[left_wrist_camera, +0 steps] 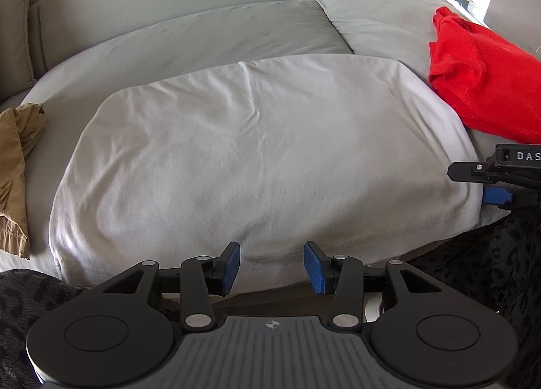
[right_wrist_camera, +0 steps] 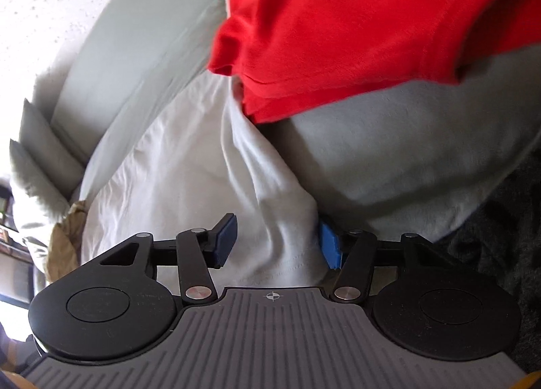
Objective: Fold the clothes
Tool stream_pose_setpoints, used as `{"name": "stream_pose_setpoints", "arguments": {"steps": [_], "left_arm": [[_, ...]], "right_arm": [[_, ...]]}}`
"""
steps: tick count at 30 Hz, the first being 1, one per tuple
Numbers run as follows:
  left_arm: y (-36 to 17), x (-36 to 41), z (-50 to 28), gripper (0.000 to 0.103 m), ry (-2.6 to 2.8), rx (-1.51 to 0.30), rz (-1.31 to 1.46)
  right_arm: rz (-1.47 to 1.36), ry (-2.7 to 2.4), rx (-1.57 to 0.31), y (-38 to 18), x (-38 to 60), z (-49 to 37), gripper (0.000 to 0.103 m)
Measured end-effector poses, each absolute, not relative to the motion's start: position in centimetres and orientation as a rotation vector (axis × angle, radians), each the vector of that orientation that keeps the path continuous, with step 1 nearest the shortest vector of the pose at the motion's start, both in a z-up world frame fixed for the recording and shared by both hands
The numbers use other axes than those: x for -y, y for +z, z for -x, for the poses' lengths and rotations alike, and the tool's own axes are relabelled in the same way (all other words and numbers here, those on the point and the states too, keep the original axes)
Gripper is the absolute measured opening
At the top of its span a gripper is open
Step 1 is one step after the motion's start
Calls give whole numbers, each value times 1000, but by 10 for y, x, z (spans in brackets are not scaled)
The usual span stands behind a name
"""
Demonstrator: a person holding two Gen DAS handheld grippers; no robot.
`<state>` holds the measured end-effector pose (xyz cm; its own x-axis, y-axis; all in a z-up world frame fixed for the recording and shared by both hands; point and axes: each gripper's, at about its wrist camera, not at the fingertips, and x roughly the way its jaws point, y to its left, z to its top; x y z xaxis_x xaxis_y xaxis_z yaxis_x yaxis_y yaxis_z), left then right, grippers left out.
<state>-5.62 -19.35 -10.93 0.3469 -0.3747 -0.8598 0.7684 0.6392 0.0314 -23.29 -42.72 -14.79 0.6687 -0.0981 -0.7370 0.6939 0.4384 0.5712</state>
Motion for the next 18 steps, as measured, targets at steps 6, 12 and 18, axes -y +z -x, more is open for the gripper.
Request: {"name": "stream_pose_setpoints", "arguments": {"steps": [6,12,18], "left_arm": [[-114,195,54,42,-778,-966,-470],[-109,186,45,42,-772,-968,-419],[-92,161,24,42,-743,-947,-314]], "right_arm": [[-887,-565,-712,-148,419,222,38],[-708,-540,-681,-100,399,215,6],[-636,-504,-650,-55,384,185,6]]}}
